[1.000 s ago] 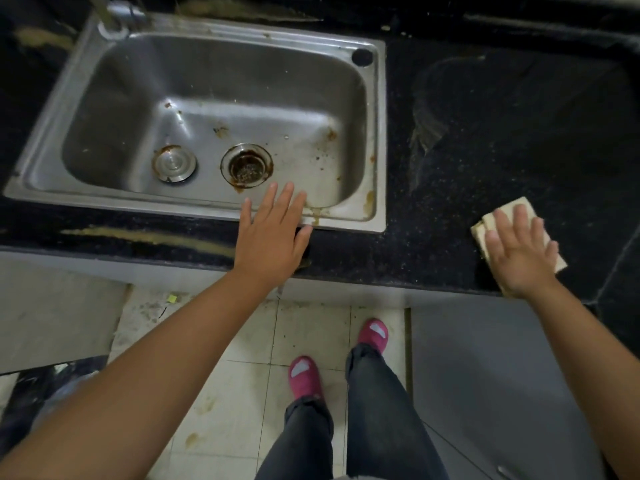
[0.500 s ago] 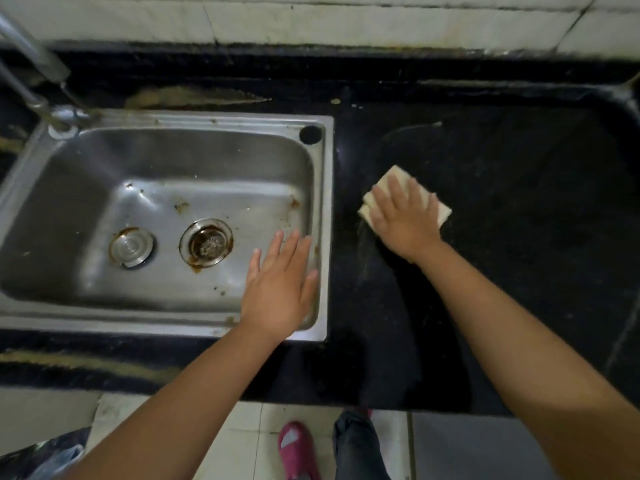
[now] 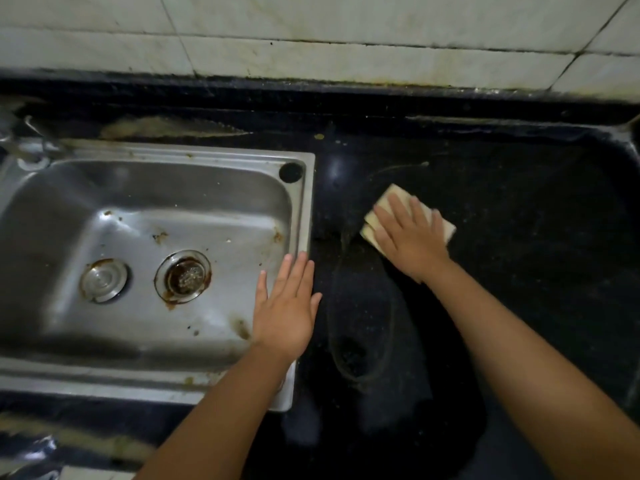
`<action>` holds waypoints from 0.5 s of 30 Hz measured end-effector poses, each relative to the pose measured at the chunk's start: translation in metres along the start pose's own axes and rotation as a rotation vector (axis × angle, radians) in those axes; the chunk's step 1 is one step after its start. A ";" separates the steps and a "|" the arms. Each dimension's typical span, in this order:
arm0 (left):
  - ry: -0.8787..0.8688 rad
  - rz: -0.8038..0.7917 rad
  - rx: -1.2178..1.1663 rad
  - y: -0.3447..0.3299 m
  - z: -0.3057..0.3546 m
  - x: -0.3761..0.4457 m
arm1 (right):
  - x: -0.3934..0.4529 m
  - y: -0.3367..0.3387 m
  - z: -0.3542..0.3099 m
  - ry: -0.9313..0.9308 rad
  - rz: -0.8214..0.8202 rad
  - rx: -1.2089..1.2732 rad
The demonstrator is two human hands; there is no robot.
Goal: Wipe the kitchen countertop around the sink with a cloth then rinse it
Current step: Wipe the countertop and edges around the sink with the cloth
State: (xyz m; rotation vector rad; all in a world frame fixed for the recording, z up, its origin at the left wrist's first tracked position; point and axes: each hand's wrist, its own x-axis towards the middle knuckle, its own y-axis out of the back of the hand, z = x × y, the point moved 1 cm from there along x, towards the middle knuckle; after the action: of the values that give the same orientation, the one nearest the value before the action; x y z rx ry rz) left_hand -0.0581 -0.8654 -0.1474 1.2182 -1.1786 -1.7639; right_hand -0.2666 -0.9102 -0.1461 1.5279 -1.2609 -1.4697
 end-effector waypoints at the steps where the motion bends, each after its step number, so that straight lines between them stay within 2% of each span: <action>1: 0.000 0.001 0.014 -0.001 0.000 0.001 | 0.019 0.005 -0.012 0.020 -0.008 0.006; 5: -0.024 0.073 -0.012 -0.004 -0.002 0.002 | 0.036 0.001 -0.047 0.144 -0.036 -0.059; 7: -0.045 0.188 -0.003 -0.003 -0.004 0.000 | 0.010 -0.007 -0.053 0.236 -0.064 -0.096; 10: 0.016 0.313 -0.048 0.002 -0.012 -0.001 | -0.042 -0.032 -0.057 0.421 -0.060 -0.172; 12: 0.078 0.288 -0.107 0.010 -0.014 -0.004 | -0.081 -0.052 -0.059 0.531 0.020 -0.209; 15: 0.072 0.182 -0.079 0.012 -0.017 -0.007 | -0.134 -0.080 -0.049 0.631 0.025 -0.164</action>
State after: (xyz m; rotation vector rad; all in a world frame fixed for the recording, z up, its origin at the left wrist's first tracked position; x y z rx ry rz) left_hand -0.0387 -0.8682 -0.1367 1.0839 -1.1301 -1.6041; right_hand -0.1899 -0.7671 -0.1681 1.6686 -0.7591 -0.9271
